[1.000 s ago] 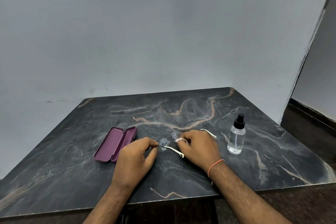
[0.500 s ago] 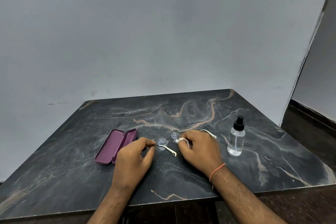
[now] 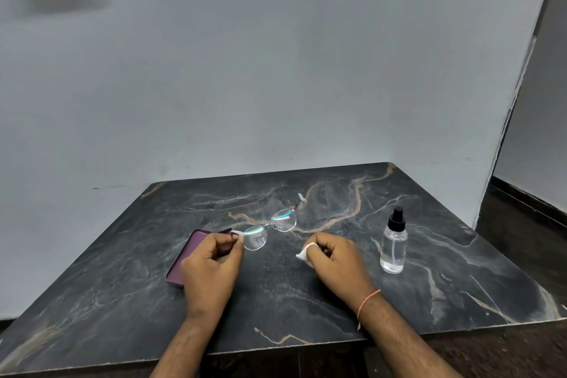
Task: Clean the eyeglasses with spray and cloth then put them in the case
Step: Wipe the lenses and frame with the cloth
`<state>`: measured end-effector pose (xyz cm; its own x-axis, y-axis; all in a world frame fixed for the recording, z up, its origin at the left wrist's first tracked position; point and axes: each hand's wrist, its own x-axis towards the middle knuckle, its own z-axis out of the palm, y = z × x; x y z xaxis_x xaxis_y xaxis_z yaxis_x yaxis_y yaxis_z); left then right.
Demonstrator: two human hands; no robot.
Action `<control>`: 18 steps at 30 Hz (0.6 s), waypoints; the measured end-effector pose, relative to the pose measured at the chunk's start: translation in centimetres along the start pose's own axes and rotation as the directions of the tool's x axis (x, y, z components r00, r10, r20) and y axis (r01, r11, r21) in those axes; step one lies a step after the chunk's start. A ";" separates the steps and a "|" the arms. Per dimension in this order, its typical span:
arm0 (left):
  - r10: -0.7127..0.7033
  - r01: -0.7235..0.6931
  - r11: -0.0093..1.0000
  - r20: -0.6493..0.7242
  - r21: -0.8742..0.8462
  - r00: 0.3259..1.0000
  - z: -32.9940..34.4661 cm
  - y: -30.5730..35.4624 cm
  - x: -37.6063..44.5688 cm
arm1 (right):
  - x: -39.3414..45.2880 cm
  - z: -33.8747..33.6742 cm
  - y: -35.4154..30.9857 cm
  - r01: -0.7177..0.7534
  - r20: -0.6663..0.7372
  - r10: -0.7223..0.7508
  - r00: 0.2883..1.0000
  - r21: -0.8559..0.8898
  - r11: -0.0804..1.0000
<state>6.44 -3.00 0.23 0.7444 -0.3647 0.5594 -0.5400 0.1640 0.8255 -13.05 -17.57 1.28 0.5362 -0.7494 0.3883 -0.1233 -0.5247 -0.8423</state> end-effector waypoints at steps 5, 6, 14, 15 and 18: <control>-0.141 0.134 0.985 -0.056 -0.107 0.988 0.1 -0.2 0.3 | 0.0 0.0 0.1 -0.001 0.049 -0.003 0.999 0.083 0.997; -0.155 0.146 0.980 -0.058 -0.137 0.986 0.6 0.1 0.1 | 0.0 0.0 0.1 0.000 0.053 -0.005 0.999 0.108 0.994; -0.459 0.467 0.621 0.191 -0.630 0.868 5.7 3.4 -1.5 | 0.4 -0.3 0.1 0.001 -0.051 0.014 0.999 0.291 0.957; -0.485 0.518 0.546 0.255 -0.659 0.836 6.0 3.6 -1.6 | 0.5 -0.2 0.1 -0.003 -0.061 0.023 0.998 0.307 0.952; -0.514 0.615 0.402 0.388 -0.679 0.765 6.6 3.7 -1.8 | 0.5 -0.6 0.4 -0.023 -0.076 0.052 0.996 0.335 0.942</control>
<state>0.52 -7.84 1.78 0.6947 -0.7188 -0.0256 0.5067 0.4638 0.7267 -13.31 -18.42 1.32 0.4638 -0.8042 0.3717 0.1508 -0.3417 -0.9276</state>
